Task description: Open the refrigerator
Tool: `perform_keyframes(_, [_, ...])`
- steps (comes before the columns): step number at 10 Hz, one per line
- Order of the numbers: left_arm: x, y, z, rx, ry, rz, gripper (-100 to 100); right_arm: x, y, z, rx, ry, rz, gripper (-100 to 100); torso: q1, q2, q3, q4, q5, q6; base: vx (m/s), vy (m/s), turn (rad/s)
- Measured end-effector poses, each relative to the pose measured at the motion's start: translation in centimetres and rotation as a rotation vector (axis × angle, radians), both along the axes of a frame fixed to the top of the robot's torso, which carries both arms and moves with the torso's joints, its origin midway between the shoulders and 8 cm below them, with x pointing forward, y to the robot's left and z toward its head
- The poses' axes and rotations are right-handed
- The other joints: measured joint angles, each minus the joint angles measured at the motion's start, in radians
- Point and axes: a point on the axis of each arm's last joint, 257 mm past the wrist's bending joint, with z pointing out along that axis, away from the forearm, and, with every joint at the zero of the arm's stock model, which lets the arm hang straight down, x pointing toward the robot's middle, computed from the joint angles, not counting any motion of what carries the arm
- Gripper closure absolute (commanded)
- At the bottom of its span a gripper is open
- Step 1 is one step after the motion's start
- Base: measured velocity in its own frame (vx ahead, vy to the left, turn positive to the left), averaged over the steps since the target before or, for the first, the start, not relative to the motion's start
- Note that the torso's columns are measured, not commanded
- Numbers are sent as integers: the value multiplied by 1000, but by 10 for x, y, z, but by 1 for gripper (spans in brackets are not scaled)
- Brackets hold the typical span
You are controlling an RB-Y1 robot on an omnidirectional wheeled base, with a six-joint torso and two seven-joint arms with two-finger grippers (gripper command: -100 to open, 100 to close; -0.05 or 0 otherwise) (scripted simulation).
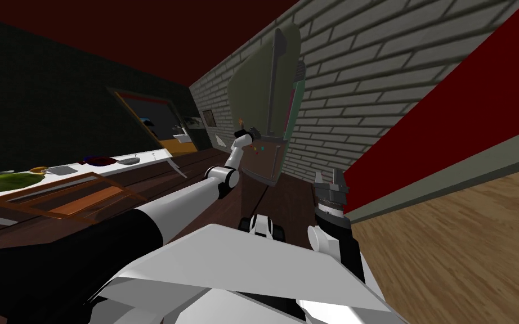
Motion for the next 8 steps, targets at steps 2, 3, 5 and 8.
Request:
perform_keyframes(2, [-5, -30, -7, -20, 13, -50, 100, 0, 0, 0, 0, 0, 0, 0, 8, 6, 4, 2, 3, 0, -84, 172, 48])
perform_keyframes(3, [-8, -41, -13, -11, 16, -65, 100, 0, 0, 0, 0, 0, 0, 0, 2, 3, 2, 1, 1, 0, 7, 46, -14])
perform_keyframes(5, [-11, -65, -14, -9, 24, -100, 100, 0, 0, 0, 0, 0, 0, 0, 8, 3, 2, 1, 2, -1, -72, 222, 149])
perform_keyframes(8, [-15, -95, -24, 3, 39, -145, 100, 0, 0, 0, 0, 0, 0, 0, -5, 1, 1, 0, -2, 0, -16, 41, 3])
